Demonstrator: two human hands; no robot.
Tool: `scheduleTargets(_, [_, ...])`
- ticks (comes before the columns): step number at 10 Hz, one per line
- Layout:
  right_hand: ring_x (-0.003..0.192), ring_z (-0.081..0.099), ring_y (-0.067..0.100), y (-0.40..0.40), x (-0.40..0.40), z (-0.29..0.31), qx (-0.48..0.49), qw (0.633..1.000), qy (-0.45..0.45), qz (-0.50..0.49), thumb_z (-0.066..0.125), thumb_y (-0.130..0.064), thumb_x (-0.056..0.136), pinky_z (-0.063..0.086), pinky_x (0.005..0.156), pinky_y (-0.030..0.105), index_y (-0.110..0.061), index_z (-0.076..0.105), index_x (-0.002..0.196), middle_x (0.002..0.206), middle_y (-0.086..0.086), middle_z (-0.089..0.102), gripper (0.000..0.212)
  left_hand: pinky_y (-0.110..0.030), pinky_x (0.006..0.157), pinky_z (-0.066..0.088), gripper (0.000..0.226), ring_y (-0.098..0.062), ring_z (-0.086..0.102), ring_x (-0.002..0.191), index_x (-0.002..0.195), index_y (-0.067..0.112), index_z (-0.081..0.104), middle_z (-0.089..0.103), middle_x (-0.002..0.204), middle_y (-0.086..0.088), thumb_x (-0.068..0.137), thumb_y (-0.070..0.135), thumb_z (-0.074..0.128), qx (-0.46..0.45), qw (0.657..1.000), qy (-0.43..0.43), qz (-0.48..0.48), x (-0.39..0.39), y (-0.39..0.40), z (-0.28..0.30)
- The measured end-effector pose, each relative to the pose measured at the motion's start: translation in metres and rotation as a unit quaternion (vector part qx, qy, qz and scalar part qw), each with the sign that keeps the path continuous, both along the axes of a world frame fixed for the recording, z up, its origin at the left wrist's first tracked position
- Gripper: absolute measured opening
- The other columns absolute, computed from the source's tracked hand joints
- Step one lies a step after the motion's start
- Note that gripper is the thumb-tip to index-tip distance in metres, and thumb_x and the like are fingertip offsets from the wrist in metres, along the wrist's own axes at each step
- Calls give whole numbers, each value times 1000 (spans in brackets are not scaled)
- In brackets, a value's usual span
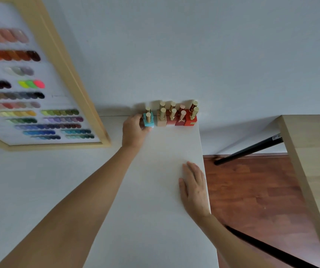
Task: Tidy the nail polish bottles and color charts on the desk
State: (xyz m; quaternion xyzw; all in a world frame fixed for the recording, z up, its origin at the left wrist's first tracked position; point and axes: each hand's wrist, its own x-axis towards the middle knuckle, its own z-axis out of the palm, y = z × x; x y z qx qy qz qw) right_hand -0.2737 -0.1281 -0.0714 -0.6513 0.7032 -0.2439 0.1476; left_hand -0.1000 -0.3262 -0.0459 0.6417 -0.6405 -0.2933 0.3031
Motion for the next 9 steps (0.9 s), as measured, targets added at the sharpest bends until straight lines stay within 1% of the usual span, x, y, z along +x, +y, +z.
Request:
scheduleTargets(1, [112, 54, 22, -44, -12, 17, -27, 992, -94, -83, 52, -11, 92, 42, 98, 28, -5, 50, 129, 124, 13, 56, 37, -43, 73, 56, 18, -26, 66, 78, 88, 4, 70, 72, 84, -12, 73, 15, 71, 4, 1000, -3, 15, -5, 1, 1])
scheduleTargets(2, [100, 60, 18, -101, -26, 34, -18, 982, -126, -139, 50, -9, 93, 48, 85, 29, -6, 47, 131, 122, 14, 56, 39, -42, 73, 56, 16, -26, 68, 77, 85, 3, 71, 73, 82, -13, 73, 14, 72, 10, 1000, 7, 9, -8, 0, 4])
scheduleTargets(3, [102, 60, 18, -146, -39, 39, 71, 976, -138, -154, 52, -11, 92, 43, 87, 24, -7, 42, 137, 130, 10, 55, 46, -39, 71, 55, 11, -29, 67, 75, 82, 2, 70, 72, 78, -13, 73, 9, 70, 10, 1000, -12, 9, -12, -2, 4])
scheduleTargets(4, [83, 64, 22, -168, -41, 39, 97, 978, -121, -136, 53, -8, 88, 48, 83, 32, -9, 58, 119, 109, 8, 67, 31, -35, 71, 54, 10, -27, 66, 76, 82, 3, 70, 72, 79, -12, 72, 5, 69, 16, 1000, -15, 15, -14, -4, 3])
scheduleTargets(5, [57, 49, 21, -173, -38, 37, 83, 980, -122, -136, 50, -2, 81, 38, 58, 27, -11, 59, 86, 71, 6, 65, 13, -37, 74, 55, 13, -26, 66, 78, 85, 2, 71, 73, 83, -13, 73, 4, 69, 18, 1000, -10, 18, -14, -4, 3])
scheduleTargets(6, [50, 43, 13, -174, -36, 34, 72, 979, -125, -146, 49, 0, 80, 31, 48, 14, -17, 54, 76, 61, 1, 57, 17, -36, 73, 55, 14, -27, 67, 78, 87, 2, 72, 74, 84, -13, 73, 4, 68, 14, 1000, -9, 23, -16, -4, 4])
scheduleTargets(7, [52, 43, 19, -173, -36, 34, 78, 977, -128, -150, 50, 0, 80, 34, 50, 22, -12, 58, 79, 62, 3, 59, 14, -37, 73, 55, 12, -28, 67, 79, 86, 1, 71, 74, 83, -14, 75, 4, 67, 16, 999, -14, 25, -17, -2, 6])
scheduleTargets(8, [56, 49, 21, -173, -38, 37, 86, 978, -136, -135, 51, -2, 81, 37, 58, 26, -10, 60, 86, 70, 8, 66, 14, -40, 80, 55, 18, -27, 68, 86, 93, 0, 70, 73, 92, -15, 77, 7, 70, 36, 999, -7, 15, -18, -2, 8])
scheduleTargets(9, [70, 61, 26, -168, -36, 45, 111, 973, -152, -136, 53, -5, 82, 41, 64, 27, -10, 59, 94, 80, 8, 69, 14, -41, 88, 54, 30, -28, 65, 97, 101, -1, 67, 68, 104, -18, 74, 7, 75, 83, 996, 11, 26, -19, 1, 14])
